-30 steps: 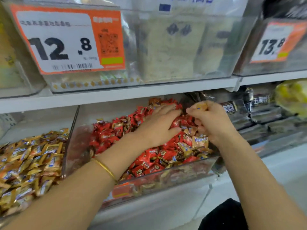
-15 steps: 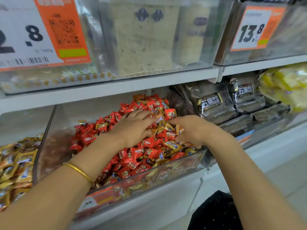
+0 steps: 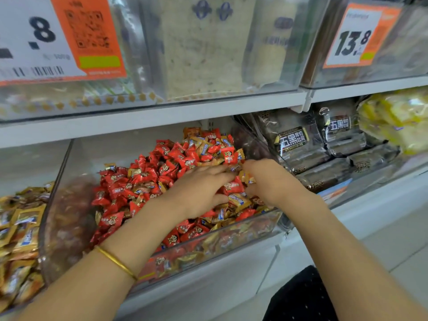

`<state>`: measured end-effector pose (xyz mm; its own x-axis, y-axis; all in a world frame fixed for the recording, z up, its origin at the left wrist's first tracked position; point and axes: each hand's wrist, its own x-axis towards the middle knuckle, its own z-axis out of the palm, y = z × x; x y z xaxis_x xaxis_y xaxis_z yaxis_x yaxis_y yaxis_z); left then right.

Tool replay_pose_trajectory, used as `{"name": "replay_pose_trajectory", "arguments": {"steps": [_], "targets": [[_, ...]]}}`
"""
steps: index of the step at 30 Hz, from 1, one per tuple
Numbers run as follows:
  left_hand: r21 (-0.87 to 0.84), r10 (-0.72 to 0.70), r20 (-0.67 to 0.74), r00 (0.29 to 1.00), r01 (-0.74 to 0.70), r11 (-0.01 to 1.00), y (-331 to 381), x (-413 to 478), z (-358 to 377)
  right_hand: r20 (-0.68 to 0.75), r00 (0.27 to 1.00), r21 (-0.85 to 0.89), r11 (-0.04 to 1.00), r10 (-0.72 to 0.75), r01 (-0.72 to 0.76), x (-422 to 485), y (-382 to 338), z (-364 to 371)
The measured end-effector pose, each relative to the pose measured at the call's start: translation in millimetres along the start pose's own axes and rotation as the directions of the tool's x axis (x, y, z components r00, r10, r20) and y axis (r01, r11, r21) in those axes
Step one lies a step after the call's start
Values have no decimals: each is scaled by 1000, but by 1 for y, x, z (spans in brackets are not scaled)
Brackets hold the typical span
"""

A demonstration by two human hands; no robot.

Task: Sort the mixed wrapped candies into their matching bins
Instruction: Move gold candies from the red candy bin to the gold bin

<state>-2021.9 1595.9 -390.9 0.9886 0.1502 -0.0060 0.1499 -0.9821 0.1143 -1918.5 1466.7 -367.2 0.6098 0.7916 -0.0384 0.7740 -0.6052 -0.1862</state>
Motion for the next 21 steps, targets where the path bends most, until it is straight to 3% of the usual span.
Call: {"name": "replay_pose_trajectory", "arguments": {"steps": [5, 9, 11, 14, 16, 18, 21], "targets": [[121, -64, -46, 997, 69, 990, -23, -16, -3, -134, 991, 260, 964, -16, 51, -2, 5, -3], [180, -179, -15, 984, 179, 967, -53, -32, -13, -116, 992, 555, 832, 43, 29, -1, 11, -5], [94, -216, -16, 976, 216, 972, -59, -35, -16, -87, 994, 686, 727, 67, 12, 0, 13, -3], [-38, -181, -258, 949, 178, 983, -43, -30, -20, -26, 996, 873, 487, 84, -18, -2, 12, -7], [-142, -126, -353, 927, 80, 987, -25, -23, -21, -2, 997, 911, 411, 77, -30, -3, 9, -8], [-221, -68, -271, 960, 6, 975, -11, -17, -16, 8, 996, 917, 396, 87, -42, -3, 5, -7], [-235, -81, -112, 990, 53, 971, -10, -16, -5, -84, 991, 839, 544, 101, 16, 1, -1, -1]]}}
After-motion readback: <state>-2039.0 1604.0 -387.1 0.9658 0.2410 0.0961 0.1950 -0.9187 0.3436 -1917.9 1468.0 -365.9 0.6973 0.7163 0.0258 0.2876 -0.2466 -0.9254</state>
